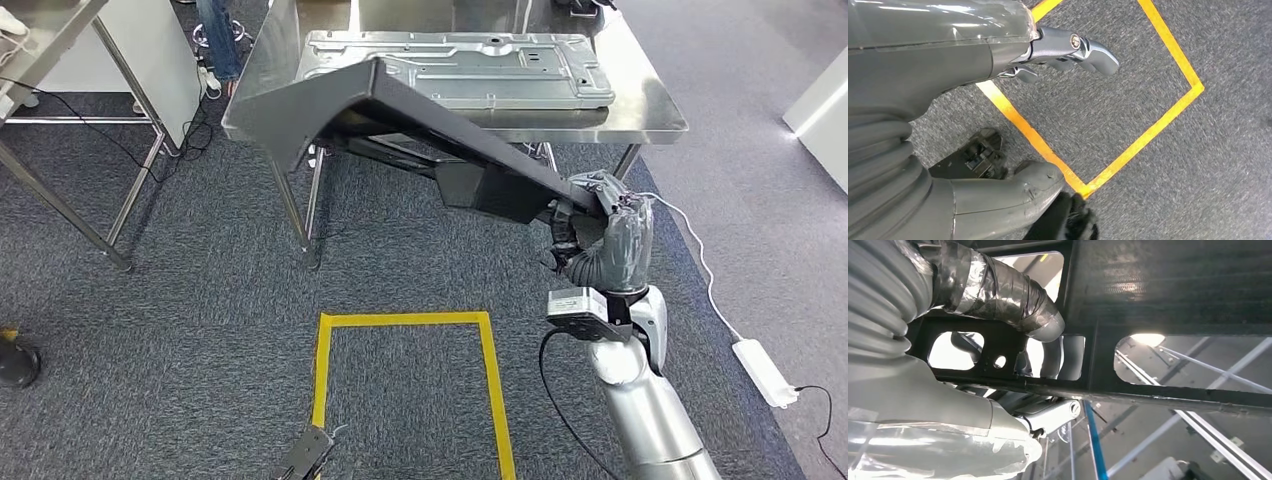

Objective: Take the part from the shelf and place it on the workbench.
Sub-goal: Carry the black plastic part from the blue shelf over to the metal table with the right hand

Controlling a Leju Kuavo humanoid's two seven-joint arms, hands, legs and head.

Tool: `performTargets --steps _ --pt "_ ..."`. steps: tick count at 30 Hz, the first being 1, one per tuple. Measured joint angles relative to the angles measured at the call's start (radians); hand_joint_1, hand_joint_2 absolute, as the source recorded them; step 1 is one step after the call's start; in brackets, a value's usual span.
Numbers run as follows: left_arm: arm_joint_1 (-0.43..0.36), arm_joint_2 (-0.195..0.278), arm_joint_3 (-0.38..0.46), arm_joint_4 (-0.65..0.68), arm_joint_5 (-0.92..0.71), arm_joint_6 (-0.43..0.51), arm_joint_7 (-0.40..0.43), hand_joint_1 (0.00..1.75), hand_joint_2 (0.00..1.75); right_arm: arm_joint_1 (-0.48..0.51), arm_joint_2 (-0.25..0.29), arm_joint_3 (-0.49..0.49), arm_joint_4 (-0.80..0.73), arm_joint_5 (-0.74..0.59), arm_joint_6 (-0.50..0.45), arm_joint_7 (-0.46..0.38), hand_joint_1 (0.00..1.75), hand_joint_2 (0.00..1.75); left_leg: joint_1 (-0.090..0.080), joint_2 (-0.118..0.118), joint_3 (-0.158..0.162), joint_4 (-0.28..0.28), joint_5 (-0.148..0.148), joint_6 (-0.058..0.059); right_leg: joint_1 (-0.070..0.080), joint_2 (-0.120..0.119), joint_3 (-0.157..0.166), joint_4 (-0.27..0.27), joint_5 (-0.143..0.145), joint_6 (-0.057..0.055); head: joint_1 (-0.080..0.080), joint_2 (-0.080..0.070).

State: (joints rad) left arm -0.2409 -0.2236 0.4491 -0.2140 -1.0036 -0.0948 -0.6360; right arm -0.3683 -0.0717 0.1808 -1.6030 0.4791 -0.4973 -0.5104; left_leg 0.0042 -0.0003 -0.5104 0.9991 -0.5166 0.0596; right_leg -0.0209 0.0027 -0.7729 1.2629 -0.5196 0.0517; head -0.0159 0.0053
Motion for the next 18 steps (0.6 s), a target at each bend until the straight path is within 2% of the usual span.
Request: performTargets --steps 2,3,4,5,7,8,9,10,11,12,13,14,15,16,17,18 --pt "0.002 0.000 -0.001 0.000 -0.001 -0.001 0.000 0.00 1.75 0.000 0.000 0.000 0.001 0.000 0.000 0.000 1.75 1.75 0.000 0.000 0.033 0.001 -0.026 -0.008 0.000 -0.006 0.039 -0.131 0.084 -0.005 0.000 0.000" --pt "0.002 0.000 -0.001 0.000 -0.001 -0.001 0.000 0.00 1.75 0.000 0.000 0.000 0.002 0.001 0.000 0.000 1.75 1.75 0.000 0.000 0.045 -0.001 -0.038 -0.014 0.004 -0.010 0.056 -0.185 0.116 -0.010 0.001 0.000" --pt "0.003 0.000 -0.002 0.000 -0.001 -0.002 0.000 0.00 1.75 0.000 0.000 0.001 0.003 0.001 0.000 -0.001 1.75 1.75 -0.001 0.001 0.052 -0.006 -0.048 -0.020 0.008 -0.012 0.067 -0.216 0.137 -0.018 0.001 0.000" --pt "0.003 0.000 -0.002 0.000 -0.001 -0.002 -0.001 0.00 1.75 0.001 0.000 0.001 0.003 0.002 0.000 -0.001 1.75 1.75 -0.001 0.002 0.062 -0.009 -0.053 -0.027 0.011 -0.012 0.072 -0.228 0.141 -0.026 0.001 0.000" --pt "-0.001 0.000 -0.002 -0.002 -0.002 -0.002 -0.001 0.00 1.75 -0.001 0.000 0.002 0.003 0.003 0.000 0.000 1.75 1.75 -0.002 0.004 0.071 -0.001 -0.048 -0.039 0.011 -0.007 0.093 -0.232 0.121 -0.042 0.001 0.000" --pt "-0.004 0.000 -0.003 -0.003 -0.002 -0.002 -0.001 0.00 1.75 -0.004 0.000 0.001 0.002 0.004 0.000 0.000 1.75 1.75 -0.002 0.005 0.064 0.031 -0.034 -0.043 0.009 -0.004 0.108 -0.237 0.111 -0.049 0.001 0.000" --pt "-0.007 0.000 -0.005 -0.003 -0.002 -0.002 -0.002 0.00 1.75 -0.007 0.000 0.001 0.001 0.004 0.000 0.000 1.75 1.75 -0.001 0.005 0.040 0.080 -0.020 -0.046 0.008 -0.002 0.126 -0.240 0.099 -0.055 0.000 0.000" --pt "-0.009 0.000 -0.006 -0.003 -0.002 -0.002 -0.002 0.00 1.75 -0.009 0.000 0.001 0.000 0.004 -0.001 -0.001 1.75 1.75 0.000 0.005 0.002 0.144 -0.015 -0.049 0.008 -0.001 0.145 -0.244 0.086 -0.059 0.000 0.000" --pt "-0.009 0.001 -0.007 -0.003 -0.002 -0.002 -0.002 0.00 1.75 -0.009 0.000 0.001 0.000 0.004 -0.001 -0.001 1.75 1.75 0.001 0.005 -0.044 0.210 -0.022 -0.050 0.008 0.000 0.165 -0.249 0.072 -0.063 0.000 0.000" --pt "-0.007 0.001 -0.007 -0.003 -0.001 -0.002 -0.002 0.00 1.75 -0.008 0.000 0.001 0.001 0.004 -0.001 -0.001 1.75 1.75 0.001 0.005 -0.089 0.259 -0.051 -0.051 0.009 0.001 0.186 -0.252 0.057 -0.064 0.000 0.000" --pt "-0.003 0.002 -0.007 -0.003 -0.001 -0.002 -0.002 0.00 1.75 -0.005 0.000 0.002 0.002 0.004 -0.001 -0.001 1.75 1.75 0.000 0.005 -0.129 0.285 -0.091 -0.051 0.009 0.002 0.210 -0.255 0.041 -0.065 0.000 0.000" --pt "0.001 0.002 -0.007 -0.003 -0.001 -0.002 -0.002 0.00 1.75 -0.003 0.000 0.002 0.003 0.004 -0.001 0.000 1.75 1.75 -0.002 0.005 -0.158 0.284 -0.129 -0.049 0.011 0.004 0.235 -0.258 0.026 -0.066 0.000 0.000" --pt "0.004 0.003 -0.007 -0.003 -0.001 -0.002 -0.002 0.00 1.75 -0.002 0.000 0.002 0.004 0.004 -0.001 0.000 1.75 1.75 -0.004 0.004 -0.176 0.259 -0.148 -0.044 0.013 0.005 0.264 -0.262 0.009 -0.066 0.000 0.000" --pt "0.006 0.003 -0.007 -0.003 -0.001 -0.001 -0.002 0.00 1.75 -0.001 0.001 0.002 0.005 0.004 -0.001 0.000 1.75 1.75 -0.008 0.003 -0.185 0.212 -0.131 -0.035 0.016 0.007 0.293 -0.266 -0.007 -0.066 0.000 0.000" --pt "0.007 0.004 -0.007 -0.003 0.000 -0.001 -0.002 0.00 1.75 0.000 0.001 0.002 0.006 0.004 -0.001 0.000 1.75 1.75 -0.014 0.000 -0.188 0.150 -0.064 -0.021 0.017 0.008 0.319 -0.272 -0.023 -0.066 0.000 0.000" --pt "0.008 0.007 -0.007 -0.003 0.002 0.000 -0.002 0.00 1.75 0.001 0.002 0.002 0.007 0.004 -0.001 0.000 1.75 1.75 -0.023 -0.008 -0.190 0.100 0.022 -0.008 0.019 0.013 0.343 -0.276 -0.037 -0.064 0.001 0.000"
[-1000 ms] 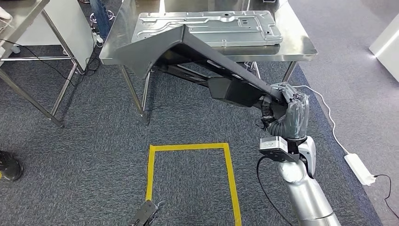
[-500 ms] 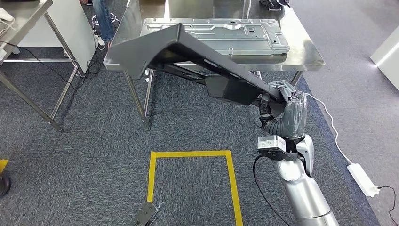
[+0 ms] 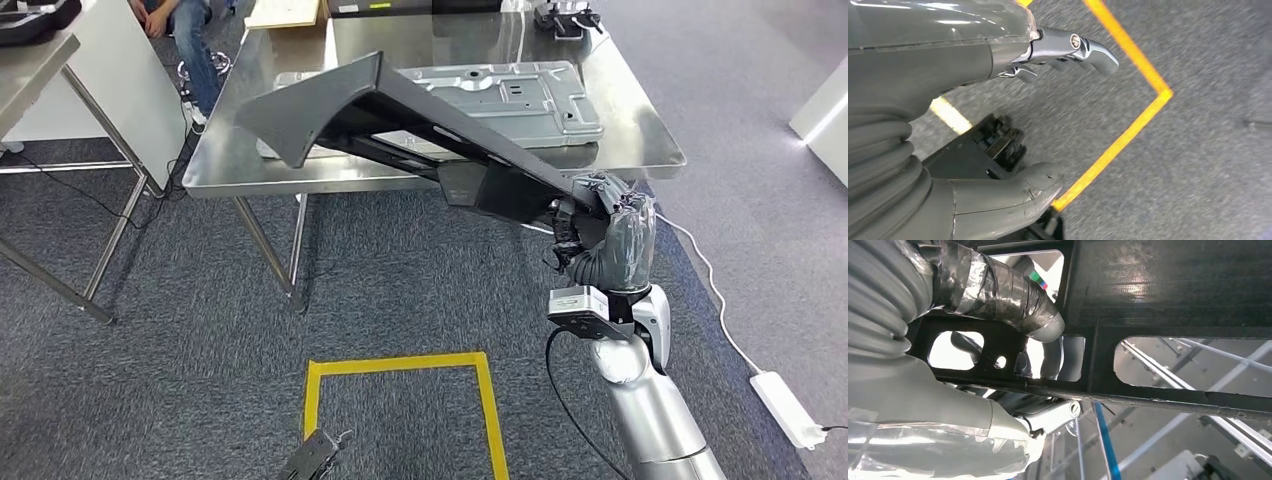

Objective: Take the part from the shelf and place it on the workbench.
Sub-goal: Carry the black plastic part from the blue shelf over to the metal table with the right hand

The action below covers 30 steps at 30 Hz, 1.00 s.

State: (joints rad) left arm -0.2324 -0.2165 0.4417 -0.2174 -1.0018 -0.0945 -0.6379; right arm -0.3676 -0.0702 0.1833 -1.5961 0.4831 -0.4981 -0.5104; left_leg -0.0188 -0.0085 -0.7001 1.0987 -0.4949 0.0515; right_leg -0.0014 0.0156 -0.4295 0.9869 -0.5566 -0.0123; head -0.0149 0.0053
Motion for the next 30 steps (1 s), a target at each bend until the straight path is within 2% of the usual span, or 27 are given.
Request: performTargets --steps 1,2,3,4,6,7,8,10,11,12,13,15,16,17,19,21,22,23,25,26,27,28,30 --pt "0.001 0.002 0.000 0.000 0.002 0.001 0.000 0.00 1.75 0.000 0.001 0.001 0.001 0.000 0.000 0.000 1.75 1.75 -0.010 -0.011 0.000 -0.038 0.076 0.011 0.001 0.005 0.018 -0.003 -0.013 0.004 0.000 0.000" --pt "0.002 0.004 0.000 0.000 0.005 0.002 0.000 0.00 1.75 0.001 0.003 0.002 0.002 0.000 0.000 0.000 1.75 1.75 -0.021 -0.023 0.005 -0.062 0.132 0.019 0.001 0.010 0.031 -0.006 -0.025 0.008 0.000 0.000" --pt "0.001 0.006 0.000 -0.002 0.009 0.005 0.000 0.00 1.75 -0.002 0.005 0.004 -0.001 0.000 0.000 0.001 1.75 1.75 -0.028 -0.033 0.010 -0.066 0.145 0.021 0.004 0.016 0.044 -0.010 -0.038 0.010 0.000 0.000" --pt "-0.005 0.005 0.000 -0.004 0.013 0.009 0.000 0.00 1.75 -0.007 0.006 0.005 -0.006 0.000 0.000 0.001 1.75 1.75 -0.028 -0.036 0.020 -0.077 0.144 0.021 0.007 0.018 0.055 -0.017 -0.050 0.011 -0.002 0.000" --pt "-0.021 0.002 0.000 -0.008 0.021 0.016 -0.001 0.00 1.75 -0.019 0.007 0.006 -0.022 0.001 -0.002 0.000 1.75 1.75 -0.017 -0.034 0.037 -0.093 0.147 0.020 0.012 0.014 0.064 -0.010 -0.070 0.013 -0.001 0.000" --pt "-0.027 0.000 0.000 -0.008 0.023 0.019 -0.002 0.00 1.75 -0.024 0.007 0.006 -0.027 0.000 -0.004 0.000 1.75 1.75 -0.011 -0.032 0.043 -0.100 0.147 0.022 0.012 0.007 0.050 0.018 -0.088 0.018 -0.001 0.000" --pt "-0.029 -0.001 0.000 -0.008 0.026 0.020 -0.002 0.00 1.75 -0.024 0.007 0.005 -0.029 0.000 -0.005 0.000 1.75 1.75 -0.008 -0.029 0.046 -0.102 0.146 0.024 0.009 -0.001 0.020 0.066 -0.112 0.023 0.000 0.000" --pt "-0.026 -0.001 0.000 -0.009 0.028 0.022 -0.002 0.00 1.75 -0.015 0.007 0.005 -0.030 -0.001 -0.006 0.000 1.75 1.75 -0.006 -0.026 0.049 -0.102 0.136 0.027 0.002 -0.008 -0.072 0.191 -0.163 0.033 0.001 0.000" --pt "-0.022 -0.001 0.000 -0.009 0.028 0.023 -0.002 0.00 1.75 -0.008 0.007 0.005 -0.029 -0.001 -0.006 0.000 1.75 1.75 -0.007 -0.025 0.050 -0.100 0.131 0.028 0.000 -0.009 -0.114 0.235 -0.165 0.035 0.001 0.000" --pt "-0.018 -0.001 0.000 -0.009 0.029 0.023 -0.002 0.00 1.75 -0.002 0.007 0.005 -0.028 -0.002 -0.006 0.000 1.75 1.75 -0.007 -0.025 0.051 -0.097 0.125 0.027 -0.002 -0.009 -0.143 0.249 -0.145 0.036 0.001 0.000" --pt "-0.015 -0.001 0.000 -0.009 0.029 0.024 -0.002 0.00 1.75 0.001 0.007 0.005 -0.027 -0.001 -0.006 0.000 1.75 1.75 -0.007 -0.025 0.054 -0.094 0.118 0.026 -0.002 -0.009 -0.154 0.226 -0.101 0.034 0.001 0.000" --pt "-0.011 -0.003 0.000 -0.009 0.030 0.024 -0.002 0.00 1.75 0.004 0.006 0.005 -0.027 -0.001 -0.007 0.000 1.75 1.75 -0.008 -0.027 0.063 -0.087 0.105 0.022 0.003 -0.009 -0.140 0.113 0.007 0.023 0.001 0.000" --pt "-0.010 -0.004 0.000 -0.009 0.030 0.024 -0.002 0.00 1.75 0.005 0.006 0.005 -0.026 -0.002 -0.007 0.000 1.75 1.75 -0.009 -0.027 0.066 -0.085 0.100 0.020 0.006 -0.009 -0.129 0.065 0.043 0.018 0.001 0.000" --pt "-0.009 -0.005 0.000 -0.008 0.030 0.025 -0.003 0.00 1.75 0.006 0.006 0.005 -0.025 -0.002 -0.007 0.000 1.75 1.75 -0.009 -0.027 0.067 -0.084 0.097 0.017 0.009 -0.009 -0.121 0.034 0.061 0.013 0.001 0.000" --pt "-0.009 -0.005 0.000 -0.008 0.031 0.025 -0.003 0.00 1.75 0.008 0.006 0.005 -0.024 -0.002 -0.008 0.000 1.75 1.75 -0.008 -0.028 0.067 -0.085 0.097 0.010 0.011 -0.009 -0.118 0.020 0.062 0.010 0.001 0.000" --pt "-0.009 -0.004 0.000 -0.009 0.030 0.025 -0.003 0.00 1.75 0.008 0.006 0.005 -0.024 -0.002 -0.009 0.000 1.75 1.75 -0.011 -0.026 0.064 -0.081 0.088 0.000 0.002 -0.011 -0.107 0.005 0.064 0.006 0.000 0.000" --pt "-0.009 -0.004 0.000 -0.010 0.030 0.026 -0.004 0.00 1.75 0.007 0.005 0.005 -0.024 -0.002 -0.009 0.000 1.75 1.75 -0.011 -0.022 0.055 -0.059 0.074 -0.008 -0.003 -0.013 -0.098 -0.003 0.065 0.003 -0.001 0.000" --pt "-0.010 -0.004 0.000 -0.010 0.030 0.026 -0.004 0.00 1.75 0.007 0.006 0.005 -0.024 -0.002 -0.009 0.000 1.75 1.75 -0.008 -0.017 0.037 -0.020 0.054 -0.016 -0.007 -0.015 -0.090 -0.009 0.066 -0.001 -0.003 0.000" --pt "-0.010 -0.004 0.000 -0.010 0.030 0.026 -0.005 0.00 1.75 0.008 0.006 0.005 -0.024 -0.002 -0.009 0.000 1.75 1.75 0.004 -0.008 -0.030 0.110 0.006 -0.031 -0.007 -0.017 -0.080 -0.012 0.060 -0.006 -0.005 0.000" --pt "-0.009 -0.004 0.000 -0.010 0.030 0.026 -0.005 0.00 1.75 0.009 0.006 0.005 -0.024 -0.002 -0.009 0.000 1.75 1.75 0.011 -0.005 -0.062 0.164 -0.005 -0.037 -0.008 -0.018 -0.077 -0.011 0.056 -0.006 -0.005 0.000" --pt "-0.008 -0.004 0.000 -0.010 0.030 0.026 -0.005 0.00 1.75 0.011 0.006 0.005 -0.024 -0.002 -0.009 0.000 1.75 1.75 0.016 -0.002 -0.082 0.189 0.000 -0.042 -0.008 -0.018 -0.072 -0.010 0.051 -0.004 -0.005 0.000" --pt "-0.007 -0.004 0.000 -0.010 0.030 0.026 -0.005 0.00 1.75 0.012 0.006 0.005 -0.023 -0.002 -0.009 0.000 1.75 1.75 0.020 0.001 -0.079 0.172 0.027 -0.046 -0.009 -0.017 -0.066 -0.008 0.045 -0.002 -0.005 0.000" --pt "-0.007 -0.004 0.000 -0.010 0.030 0.026 -0.005 0.00 1.75 0.012 0.006 0.005 -0.023 -0.002 -0.009 0.000 1.75 1.75 0.025 0.003 -0.026 0.050 0.103 -0.046 -0.011 -0.017 -0.051 -0.004 0.028 0.005 -0.005 0.000"
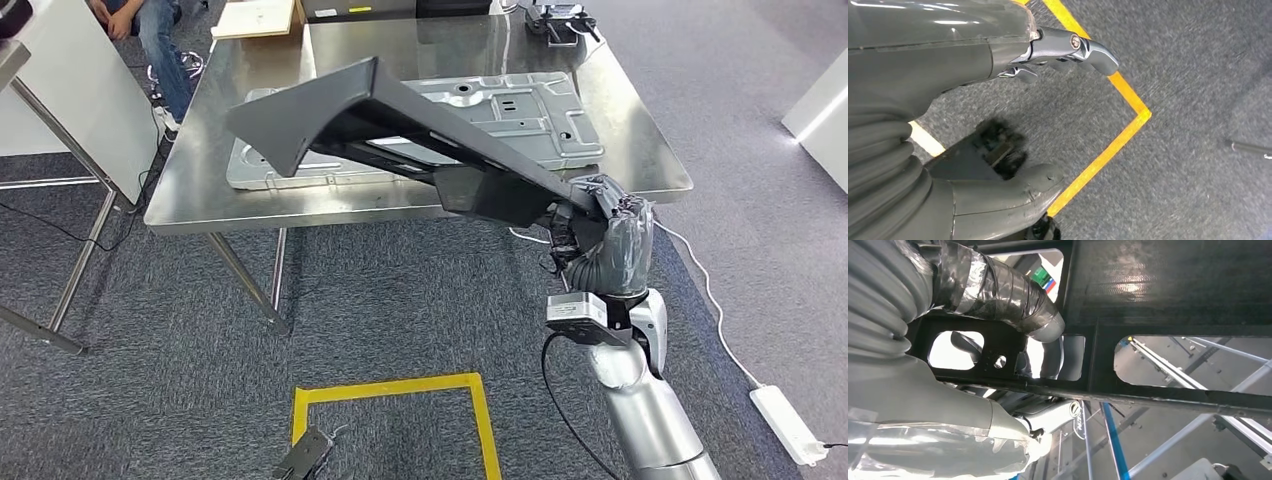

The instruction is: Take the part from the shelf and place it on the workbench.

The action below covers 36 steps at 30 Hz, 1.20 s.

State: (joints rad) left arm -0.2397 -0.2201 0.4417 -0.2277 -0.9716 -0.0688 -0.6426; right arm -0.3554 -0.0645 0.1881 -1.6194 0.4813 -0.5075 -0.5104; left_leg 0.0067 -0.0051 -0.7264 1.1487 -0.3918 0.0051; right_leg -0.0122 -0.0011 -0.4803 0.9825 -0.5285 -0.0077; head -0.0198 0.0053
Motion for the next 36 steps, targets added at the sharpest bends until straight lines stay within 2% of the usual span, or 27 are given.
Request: performTargets --steps 1,2,4,6,7,8,10,11,12,13,14,15,16,17,19,21,22,24,26,27,28,29,30,32,33,35,36 --pt "-0.001 0.000 0.000 0.000 0.000 0.000 0.000 0.00 1.75 -0.001 0.000 0.000 0.000 0.000 0.000 0.000 1.75 1.75 -0.001 0.000 0.029 -0.058 0.024 0.002 0.001 0.000 0.005 0.003 -0.008 0.005 0.000 0.000" --pt "-0.002 0.000 0.000 0.000 0.000 0.000 0.000 0.00 1.75 -0.002 0.000 0.000 0.000 0.000 0.000 0.000 1.75 1.75 -0.003 0.000 0.050 -0.099 0.029 0.005 0.002 0.000 0.007 0.005 -0.014 0.011 0.000 0.000" --pt "-0.003 0.000 0.000 0.000 0.000 0.000 0.000 0.00 1.75 -0.003 0.000 0.000 0.001 0.000 -0.001 0.000 1.75 1.75 -0.008 -0.001 0.063 -0.119 0.014 0.012 0.003 -0.001 0.005 0.005 -0.020 0.023 0.001 0.000" --pt "-0.003 0.000 0.000 0.000 0.001 0.000 0.000 0.00 1.75 -0.004 0.000 0.000 0.002 0.000 -0.002 0.000 1.75 1.75 -0.006 -0.003 0.070 -0.130 0.006 0.022 0.000 -0.003 0.007 0.005 -0.029 0.034 0.001 0.000" --pt "-0.004 0.000 0.000 0.000 0.001 0.000 -0.001 0.00 1.75 -0.007 0.000 0.000 0.002 0.000 -0.002 0.000 1.75 1.75 -0.004 -0.004 0.075 -0.136 0.004 0.027 -0.001 -0.004 0.000 0.022 -0.041 0.038 0.001 0.000" --pt "-0.005 -0.001 0.000 0.000 0.001 0.000 -0.001 0.00 1.75 -0.010 0.000 0.000 0.002 0.000 -0.002 0.000 1.75 1.75 -0.001 -0.003 0.081 -0.141 0.002 0.032 -0.002 -0.003 -0.019 0.062 -0.060 0.042 0.001 0.000" --pt "-0.007 -0.001 -0.001 0.000 0.001 -0.001 -0.001 0.00 1.75 -0.012 0.000 0.000 0.003 0.000 -0.002 0.000 1.75 1.75 -0.001 -0.003 0.087 -0.143 -0.004 0.039 -0.004 -0.003 -0.099 0.193 -0.109 0.048 0.001 0.000" --pt "-0.007 -0.001 -0.001 0.000 0.001 -0.002 -0.001 0.00 1.75 -0.011 0.000 0.000 0.005 0.000 -0.002 0.000 1.75 1.75 -0.001 -0.003 0.090 -0.143 -0.008 0.041 -0.005 -0.002 -0.142 0.254 -0.123 0.051 0.001 0.000" --pt "-0.006 -0.001 -0.001 0.000 0.000 -0.003 -0.001 0.00 1.75 -0.009 0.000 0.000 0.007 0.000 -0.002 0.000 1.75 1.75 -0.001 -0.003 0.094 -0.142 -0.012 0.042 -0.006 -0.002 -0.174 0.289 -0.119 0.053 0.001 0.000" --pt "-0.005 -0.001 -0.002 0.000 0.000 -0.004 -0.001 0.00 1.75 -0.008 0.000 0.000 0.009 0.000 -0.002 0.000 1.75 1.75 -0.001 -0.004 0.099 -0.140 -0.018 0.041 -0.007 -0.003 -0.188 0.287 -0.093 0.054 0.001 0.000" --pt "-0.005 -0.002 -0.003 0.000 0.000 -0.004 -0.001 0.00 1.75 -0.008 0.000 0.000 0.010 0.000 -0.002 0.000 1.75 1.75 -0.001 -0.005 0.105 -0.137 -0.024 0.039 -0.009 -0.003 -0.184 0.248 -0.047 0.055 0.001 0.000" --pt "-0.004 -0.002 -0.004 0.000 -0.001 -0.005 -0.001 0.00 1.75 -0.009 0.000 0.000 0.011 0.000 -0.002 0.000 1.75 1.75 0.000 -0.007 0.111 -0.133 -0.032 0.036 -0.011 -0.003 -0.168 0.186 0.002 0.054 0.001 0.000" --pt "-0.005 -0.002 -0.005 0.000 -0.001 -0.005 -0.001 0.00 1.75 -0.011 0.000 0.000 0.012 0.000 -0.002 0.000 1.75 1.75 -0.002 -0.008 0.115 -0.128 -0.039 0.031 -0.011 -0.003 -0.149 0.128 0.040 0.052 0.001 0.000" --pt "-0.005 -0.003 -0.006 0.000 -0.001 -0.005 -0.001 0.00 1.75 -0.011 0.000 0.000 0.012 0.000 -0.002 0.000 1.75 1.75 -0.003 -0.009 0.116 -0.123 -0.045 0.026 -0.009 -0.002 -0.135 0.085 0.060 0.048 0.001 0.000" --pt "-0.005 -0.003 -0.009 0.000 -0.001 -0.005 -0.002 0.00 1.75 -0.011 0.000 0.000 0.014 0.001 -0.001 0.000 1.75 1.75 -0.006 -0.010 0.114 -0.119 -0.048 0.016 -0.004 0.001 -0.126 0.060 0.059 0.036 0.001 0.000" --pt "-0.004 -0.003 -0.010 0.000 0.002 -0.005 -0.004 0.00 1.75 -0.011 -0.001 0.000 0.014 0.003 -0.001 0.000 1.75 1.75 -0.005 -0.009 0.113 -0.116 -0.052 0.008 -0.005 0.002 -0.124 0.054 0.058 0.024 0.001 0.000" --pt "-0.004 -0.003 -0.010 0.000 0.004 -0.005 -0.006 0.00 1.75 -0.012 -0.001 0.000 0.014 0.004 -0.001 0.000 1.75 1.75 -0.005 -0.007 0.108 -0.102 -0.063 0.003 -0.007 0.002 -0.121 0.051 0.058 0.017 0.001 0.000" --pt "-0.005 -0.003 -0.010 0.000 0.007 -0.005 -0.009 0.00 1.75 -0.013 -0.001 0.000 0.013 0.005 -0.001 0.000 1.75 1.75 -0.002 -0.004 0.070 -0.015 -0.111 -0.005 -0.009 0.001 -0.113 0.047 0.057 0.004 0.001 0.000" --pt "-0.003 -0.003 -0.010 0.000 0.009 -0.005 -0.010 0.00 1.75 -0.013 -0.001 0.000 0.013 0.006 -0.001 0.000 1.75 1.75 -0.001 -0.002 0.004 0.118 -0.164 -0.010 -0.007 0.000 -0.109 0.046 0.053 -0.003 0.001 0.000" --pt "-0.002 -0.003 -0.010 0.000 0.009 -0.005 -0.010 0.00 1.75 -0.013 -0.001 0.000 0.013 0.006 -0.001 0.000 1.75 1.75 -0.001 -0.002 -0.020 0.160 -0.171 -0.010 -0.005 0.000 -0.106 0.047 0.050 -0.005 0.001 0.000" --pt "-0.001 -0.003 -0.010 0.000 0.009 -0.005 -0.010 0.00 1.75 -0.012 -0.001 0.000 0.014 0.006 -0.001 0.000 1.75 1.75 -0.001 -0.002 -0.029 0.168 -0.160 -0.009 -0.003 0.000 -0.102 0.047 0.047 -0.006 0.001 0.000" --pt "0.000 -0.003 -0.010 0.000 0.009 -0.005 -0.010 0.00 1.75 -0.012 -0.001 0.000 0.014 0.006 -0.001 0.000 1.75 1.75 -0.002 -0.002 -0.016 0.134 -0.128 -0.004 -0.001 0.001 -0.096 0.047 0.044 -0.006 0.001 0.000" --pt "-0.001 -0.003 -0.010 0.000 0.009 -0.005 -0.010 0.00 1.75 -0.012 -0.001 0.000 0.014 0.006 -0.001 0.000 1.75 1.75 -0.003 -0.002 0.012 0.068 -0.086 0.003 0.001 0.002 -0.089 0.047 0.039 -0.006 0.001 0.000" --pt "-0.002 -0.002 -0.011 0.000 0.009 -0.005 -0.010 0.00 1.75 -0.013 -0.001 0.000 0.014 0.006 -0.001 0.000 1.75 1.75 -0.010 -0.002 0.072 -0.056 -0.030 0.020 0.005 0.003 -0.079 0.047 0.030 -0.001 0.002 0.000" --pt "-0.003 -0.002 -0.011 0.000 0.009 -0.005 -0.010 0.00 1.75 -0.013 -0.001 0.000 0.014 0.006 -0.001 0.000 1.75 1.75 -0.013 -0.002 0.088 -0.091 -0.024 0.025 0.005 0.003 -0.079 0.046 0.028 0.002 0.003 0.000" --pt "-0.003 -0.001 -0.011 0.000 0.009 -0.005 -0.010 0.00 1.75 -0.012 -0.001 0.000 0.014 0.006 -0.001 0.000 1.75 1.75 -0.017 -0.002 0.096 -0.113 -0.030 0.030 0.004 0.002 -0.081 0.043 0.028 0.012 0.003 0.000" --pt "-0.003 -0.002 -0.011 0.000 0.010 -0.004 -0.010 0.00 1.75 -0.012 -0.001 0.000 0.014 0.006 -0.001 0.000 1.75 1.75 -0.013 -0.001 0.101 -0.122 -0.031 0.032 0.003 0.001 -0.080 0.041 0.026 0.017 0.003 0.000"
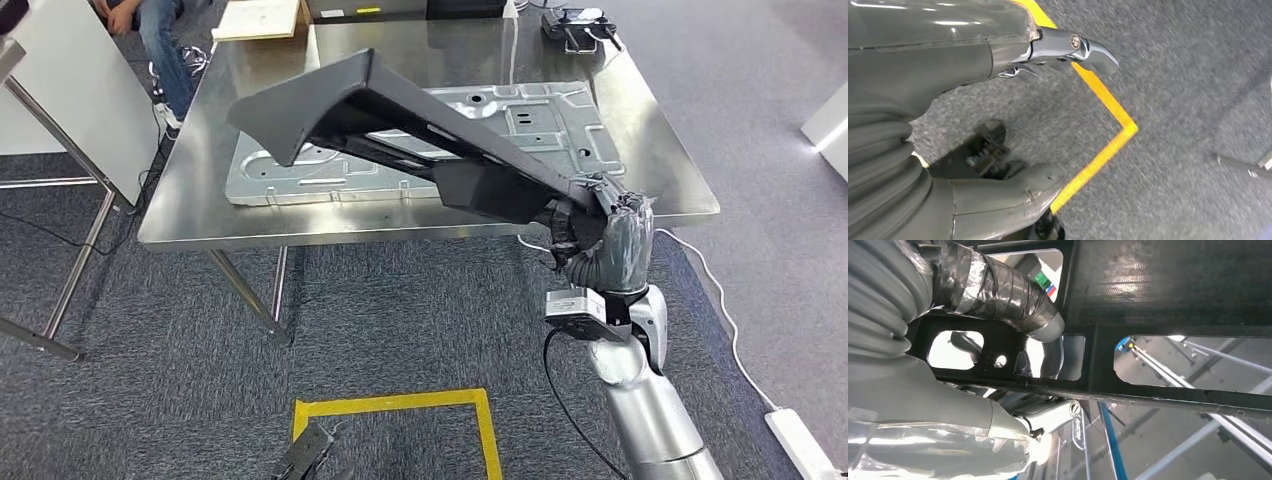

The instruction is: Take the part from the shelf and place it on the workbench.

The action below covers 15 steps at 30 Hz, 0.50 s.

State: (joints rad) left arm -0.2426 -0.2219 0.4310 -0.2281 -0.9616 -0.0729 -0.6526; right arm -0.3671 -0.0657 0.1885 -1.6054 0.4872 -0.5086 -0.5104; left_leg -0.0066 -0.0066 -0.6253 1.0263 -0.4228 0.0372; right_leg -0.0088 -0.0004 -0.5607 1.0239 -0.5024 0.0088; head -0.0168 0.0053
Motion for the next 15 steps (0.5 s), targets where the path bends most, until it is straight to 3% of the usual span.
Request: performTargets --steps 2,3,5,7,8,9,11,12,15 --pt "-0.001 -0.001 0.000 0.000 0.004 0.002 0.000 0.00 1.75 -0.003 0.000 0.000 -0.001 0.000 0.000 0.000 1.75 1.75 0.008 0.001 0.013 -0.019 0.004 0.006 0.001 0.000 -0.009 0.025 -0.020 0.009 0.000 0.000" --pt "-0.002 -0.002 0.000 0.000 0.006 0.004 0.000 0.00 1.75 -0.004 0.000 0.000 -0.001 0.000 -0.001 0.000 1.75 1.75 0.011 0.001 0.019 -0.026 0.005 0.009 0.001 0.000 -0.028 0.065 -0.042 0.013 0.001 0.000" --pt "-0.004 -0.004 -0.001 0.000 0.010 0.006 0.001 0.00 1.75 -0.003 0.000 0.000 0.000 0.000 -0.001 0.000 1.75 1.75 0.010 0.001 0.022 -0.027 0.003 0.013 -0.003 0.001 -0.096 0.185 -0.091 0.020 0.001 0.000" --pt "-0.001 -0.004 -0.001 0.000 0.015 0.010 0.003 0.00 1.75 0.004 0.000 0.000 0.001 0.000 -0.002 0.000 1.75 1.75 0.011 0.001 0.023 -0.023 -0.002 0.013 -0.010 0.000 -0.147 0.253 -0.093 0.028 0.001 0.000" --pt "0.001 -0.004 -0.002 0.000 0.017 0.012 0.003 0.00 1.75 0.006 0.000 0.000 0.001 0.000 -0.002 0.000 1.75 1.75 0.012 0.000 0.023 -0.018 -0.006 0.011 -0.014 0.000 -0.147 0.235 -0.065 0.031 0.001 0.000" --pt "0.003 -0.005 -0.002 0.000 0.019 0.013 0.004 0.00 1.75 0.007 0.000 0.000 0.001 0.000 -0.003 0.000 1.75 1.75 0.014 -0.001 0.024 -0.011 -0.012 0.008 -0.018 0.000 -0.129 0.183 -0.023 0.035 0.001 0.000" --pt "0.005 -0.005 -0.003 0.000 0.021 0.015 0.003 0.00 1.75 0.011 0.000 0.000 -0.002 0.001 -0.006 0.000 1.75 1.75 0.015 -0.002 0.022 0.005 -0.025 -0.003 -0.019 0.000 -0.082 0.070 0.033 0.036 0.001 0.000" --pt "0.007 -0.005 -0.004 0.000 0.021 0.016 0.002 0.00 1.75 0.017 0.000 0.000 -0.006 0.002 -0.008 0.000 1.75 1.75 0.013 -0.003 0.020 0.010 -0.029 -0.009 -0.018 0.001 -0.069 0.039 0.042 0.032 0.001 0.000" --pt "0.017 -0.005 -0.005 0.000 0.023 0.016 -0.002 0.00 1.75 0.043 -0.001 0.000 -0.020 0.004 -0.013 0.000 1.75 1.75 0.011 -0.003 0.017 0.010 -0.031 -0.022 -0.014 0.004 -0.065 0.026 0.040 0.014 0.000 0.000"
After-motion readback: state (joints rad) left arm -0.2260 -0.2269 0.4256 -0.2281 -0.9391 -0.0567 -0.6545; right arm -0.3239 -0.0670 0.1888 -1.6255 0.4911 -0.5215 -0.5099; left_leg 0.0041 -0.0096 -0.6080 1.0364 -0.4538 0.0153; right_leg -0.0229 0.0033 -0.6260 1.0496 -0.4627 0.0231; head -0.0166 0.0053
